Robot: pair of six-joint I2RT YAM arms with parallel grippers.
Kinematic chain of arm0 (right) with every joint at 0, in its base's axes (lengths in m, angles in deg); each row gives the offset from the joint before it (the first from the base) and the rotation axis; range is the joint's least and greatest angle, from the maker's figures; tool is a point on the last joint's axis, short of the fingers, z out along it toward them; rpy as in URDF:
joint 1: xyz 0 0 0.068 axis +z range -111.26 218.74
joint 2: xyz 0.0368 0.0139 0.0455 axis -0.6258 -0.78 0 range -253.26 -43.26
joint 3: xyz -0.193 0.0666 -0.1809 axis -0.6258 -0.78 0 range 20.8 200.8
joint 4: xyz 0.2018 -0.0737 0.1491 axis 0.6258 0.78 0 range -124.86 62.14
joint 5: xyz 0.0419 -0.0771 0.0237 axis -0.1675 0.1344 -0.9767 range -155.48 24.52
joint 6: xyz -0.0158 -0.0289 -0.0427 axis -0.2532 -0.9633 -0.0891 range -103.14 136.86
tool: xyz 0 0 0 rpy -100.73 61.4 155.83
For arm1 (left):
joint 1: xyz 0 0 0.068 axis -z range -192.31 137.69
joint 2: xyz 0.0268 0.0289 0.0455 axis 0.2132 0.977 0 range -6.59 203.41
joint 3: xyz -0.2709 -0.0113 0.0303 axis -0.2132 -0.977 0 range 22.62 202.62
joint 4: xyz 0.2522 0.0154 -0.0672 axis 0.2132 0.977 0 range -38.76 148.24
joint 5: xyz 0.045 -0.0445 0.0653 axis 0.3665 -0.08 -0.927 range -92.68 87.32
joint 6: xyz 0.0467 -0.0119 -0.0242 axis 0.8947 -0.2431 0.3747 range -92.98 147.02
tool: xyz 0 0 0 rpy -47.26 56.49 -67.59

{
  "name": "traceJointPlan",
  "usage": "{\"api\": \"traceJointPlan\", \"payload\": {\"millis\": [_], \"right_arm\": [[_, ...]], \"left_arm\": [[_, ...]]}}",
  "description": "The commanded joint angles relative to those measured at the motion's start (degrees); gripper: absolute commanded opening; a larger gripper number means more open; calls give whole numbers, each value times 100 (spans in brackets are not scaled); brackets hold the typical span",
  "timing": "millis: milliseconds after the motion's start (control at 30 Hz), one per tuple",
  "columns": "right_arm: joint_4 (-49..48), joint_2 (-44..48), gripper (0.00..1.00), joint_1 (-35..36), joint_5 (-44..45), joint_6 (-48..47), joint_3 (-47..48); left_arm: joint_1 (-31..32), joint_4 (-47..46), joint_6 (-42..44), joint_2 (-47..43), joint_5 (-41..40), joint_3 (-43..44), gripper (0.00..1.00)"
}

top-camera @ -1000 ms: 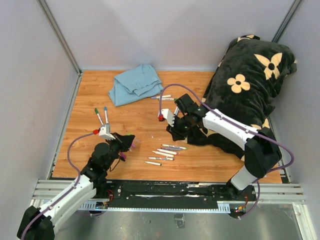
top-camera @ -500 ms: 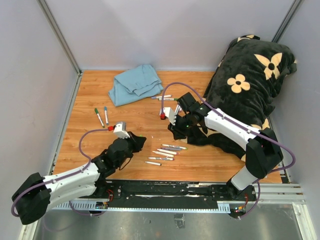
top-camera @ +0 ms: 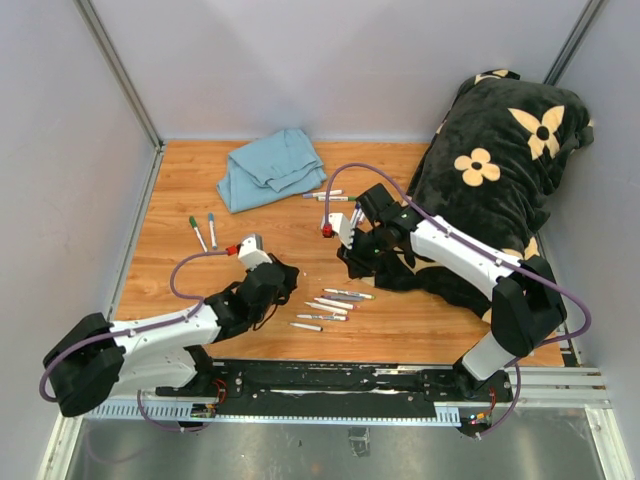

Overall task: Open the pen caps
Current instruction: Place the pen cap at the center of the board.

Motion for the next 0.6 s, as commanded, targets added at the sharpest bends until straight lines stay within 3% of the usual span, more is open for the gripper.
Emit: {"api": "traceJointPlan", "payload": {"millis": [0,300,567], "right_arm": [[123,140,32,-76,-104,-37,-2],[124,131,32,-96,-115,-29,-7],[126,166,32,-144,-172,-24,-8]], "left_arm": [[105,746,-555,434,-705,529,0],[110,943,-729,1501,-991,1265,0],[69,1870,-1869,2127,-1501,1604,9]]}}
